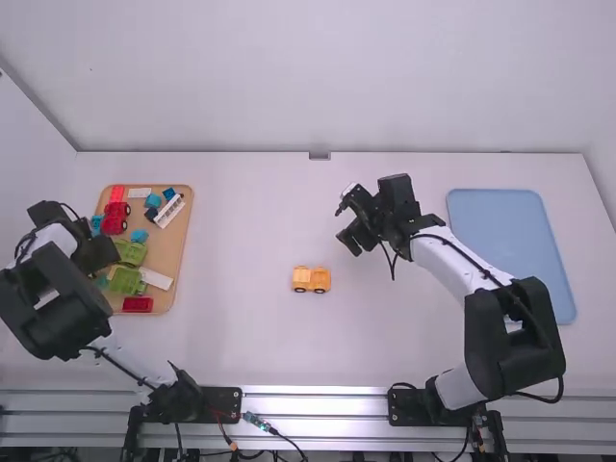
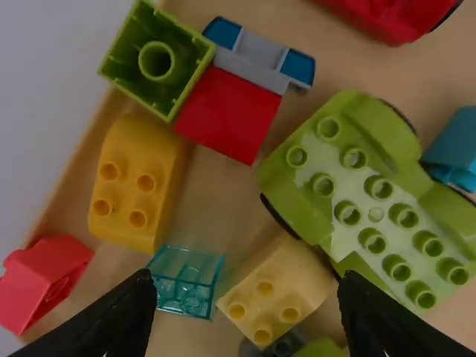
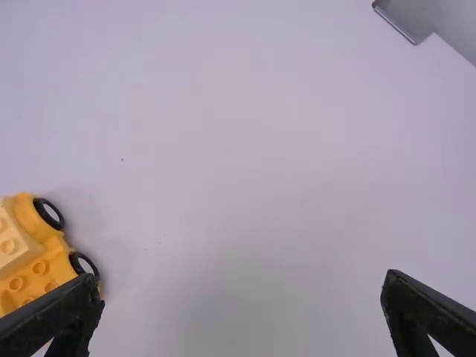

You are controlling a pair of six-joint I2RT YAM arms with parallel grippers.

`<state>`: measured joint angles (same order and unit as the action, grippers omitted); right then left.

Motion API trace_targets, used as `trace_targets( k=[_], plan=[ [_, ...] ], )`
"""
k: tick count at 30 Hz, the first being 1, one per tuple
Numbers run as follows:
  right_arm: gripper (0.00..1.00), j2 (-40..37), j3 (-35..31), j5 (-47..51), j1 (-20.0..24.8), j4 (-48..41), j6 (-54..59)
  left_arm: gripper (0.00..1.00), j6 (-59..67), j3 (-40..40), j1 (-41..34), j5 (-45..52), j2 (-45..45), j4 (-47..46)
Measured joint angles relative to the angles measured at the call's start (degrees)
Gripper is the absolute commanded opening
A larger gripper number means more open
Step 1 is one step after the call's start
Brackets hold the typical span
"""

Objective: Assemble lego blocks to make yellow taxi

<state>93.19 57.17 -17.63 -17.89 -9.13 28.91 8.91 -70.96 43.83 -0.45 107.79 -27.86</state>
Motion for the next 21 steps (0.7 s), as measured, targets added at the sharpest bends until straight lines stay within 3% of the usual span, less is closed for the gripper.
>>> trace_targets(
  k=[5,10,21],
  plan=[
    [0.99,0.0,-0.02,-0.02,0.0,0.04,0.02,0.6,3.5,0.5,-0.28,0.44,-0.02,0.37],
    [0.99,0.0,-0.02,0.02,0.02,0.02,-0.15,0.64,7.37,0.52,-0.35,0.42,0.0,-0.02],
    [0.99,0.0,-0.02,0.0,0.07,0.28,0.04,0.61,13.09,3.32,-0.35,0.44,0.0,2.32]
  ],
)
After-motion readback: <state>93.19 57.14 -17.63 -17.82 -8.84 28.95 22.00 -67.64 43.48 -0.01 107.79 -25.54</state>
